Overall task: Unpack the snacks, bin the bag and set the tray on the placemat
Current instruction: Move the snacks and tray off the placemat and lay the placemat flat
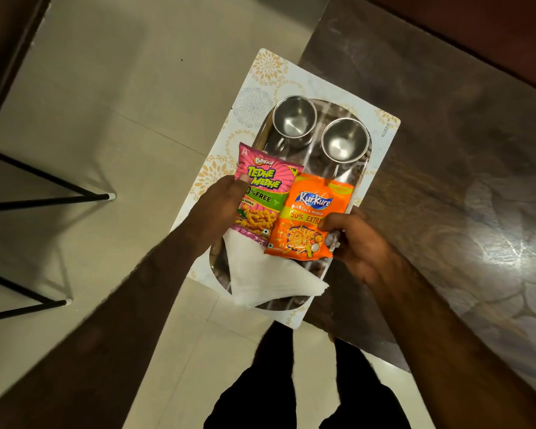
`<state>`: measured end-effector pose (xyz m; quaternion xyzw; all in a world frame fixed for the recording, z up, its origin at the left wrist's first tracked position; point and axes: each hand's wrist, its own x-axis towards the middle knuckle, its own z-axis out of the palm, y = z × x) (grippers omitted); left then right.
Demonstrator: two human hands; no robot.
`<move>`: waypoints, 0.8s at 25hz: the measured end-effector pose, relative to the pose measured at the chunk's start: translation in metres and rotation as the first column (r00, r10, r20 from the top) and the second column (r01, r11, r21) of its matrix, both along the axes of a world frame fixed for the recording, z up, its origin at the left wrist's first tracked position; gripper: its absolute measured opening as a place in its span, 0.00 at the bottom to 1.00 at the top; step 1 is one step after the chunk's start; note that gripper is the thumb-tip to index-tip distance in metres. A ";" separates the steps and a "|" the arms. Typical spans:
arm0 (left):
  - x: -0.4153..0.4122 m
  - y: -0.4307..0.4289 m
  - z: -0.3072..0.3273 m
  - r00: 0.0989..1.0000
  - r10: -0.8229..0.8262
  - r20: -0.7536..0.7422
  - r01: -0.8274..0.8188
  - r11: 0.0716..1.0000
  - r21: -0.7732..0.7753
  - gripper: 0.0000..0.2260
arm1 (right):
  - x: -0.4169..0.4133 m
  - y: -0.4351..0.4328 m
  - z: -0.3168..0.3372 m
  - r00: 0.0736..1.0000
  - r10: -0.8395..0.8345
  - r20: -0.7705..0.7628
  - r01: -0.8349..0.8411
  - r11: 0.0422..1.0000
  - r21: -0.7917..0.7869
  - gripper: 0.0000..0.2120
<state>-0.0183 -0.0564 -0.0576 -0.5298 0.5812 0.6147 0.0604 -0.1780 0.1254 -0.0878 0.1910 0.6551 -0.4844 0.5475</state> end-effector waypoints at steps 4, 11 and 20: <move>0.003 0.003 -0.002 0.999 -0.036 0.012 0.035 0.999 0.017 0.22 | 0.002 -0.004 0.004 0.992 -0.083 0.098 0.085 0.996 -0.018 0.29; 0.003 -0.028 -0.005 0.972 -0.018 0.235 0.118 0.900 -0.420 0.13 | 0.002 -0.005 0.001 0.986 -0.126 0.112 0.126 0.992 0.003 0.35; 0.023 -0.042 -0.024 0.901 -0.019 0.434 0.236 0.860 -0.453 0.20 | -0.004 -0.006 0.003 0.987 -0.129 0.096 0.129 0.992 0.003 0.37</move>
